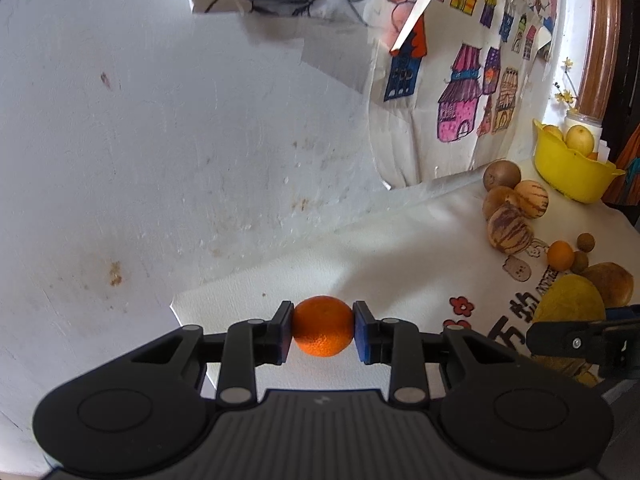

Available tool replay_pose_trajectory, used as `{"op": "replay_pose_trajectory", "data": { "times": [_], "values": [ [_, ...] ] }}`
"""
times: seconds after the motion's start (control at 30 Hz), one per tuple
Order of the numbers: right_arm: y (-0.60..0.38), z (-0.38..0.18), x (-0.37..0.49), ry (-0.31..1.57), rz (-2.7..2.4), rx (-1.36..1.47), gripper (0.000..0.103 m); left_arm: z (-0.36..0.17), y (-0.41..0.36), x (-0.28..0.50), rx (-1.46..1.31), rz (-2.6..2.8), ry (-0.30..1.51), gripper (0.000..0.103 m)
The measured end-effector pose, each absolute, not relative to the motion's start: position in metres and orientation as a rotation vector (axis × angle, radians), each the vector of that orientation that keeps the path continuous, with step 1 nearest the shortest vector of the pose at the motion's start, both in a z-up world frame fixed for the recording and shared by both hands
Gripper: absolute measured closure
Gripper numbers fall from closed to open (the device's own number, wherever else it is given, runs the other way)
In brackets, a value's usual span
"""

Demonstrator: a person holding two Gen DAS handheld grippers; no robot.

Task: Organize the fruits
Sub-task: 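Close the left tool on the orange while the right tool grasps the yellow pear, then carry the orange and pear over the metal tray and open both tools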

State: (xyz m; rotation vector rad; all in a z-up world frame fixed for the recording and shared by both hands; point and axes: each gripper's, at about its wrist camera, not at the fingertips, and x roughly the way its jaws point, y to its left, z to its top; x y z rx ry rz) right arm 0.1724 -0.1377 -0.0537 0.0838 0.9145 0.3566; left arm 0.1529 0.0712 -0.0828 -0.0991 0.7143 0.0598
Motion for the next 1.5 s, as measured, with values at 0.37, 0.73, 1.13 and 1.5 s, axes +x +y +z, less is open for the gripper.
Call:
{"op": "replay_pose_trajectory", "data": {
  "times": [0.37,0.73,1.13,1.5],
  "values": [
    [-0.169,0.000,0.126,0.815,0.331,0.099,0.040,-0.044,0.039,0.124,-0.088,-0.027,0.655,0.069],
    [-0.224,0.032,0.056,0.752,0.263,0.110,0.040,-0.014,-0.009,0.067,-0.058,-0.136,0.615,0.069],
    [-0.256,0.030,-0.007,0.750,0.253,0.097,0.040,-0.013,-0.038,0.002,-0.037,-0.178,0.635,0.069],
    [-0.266,-0.013,-0.019,0.823,0.216,0.090,0.040,-0.047,-0.053,-0.013,-0.008,-0.207,0.743,0.069]
  ]
}}
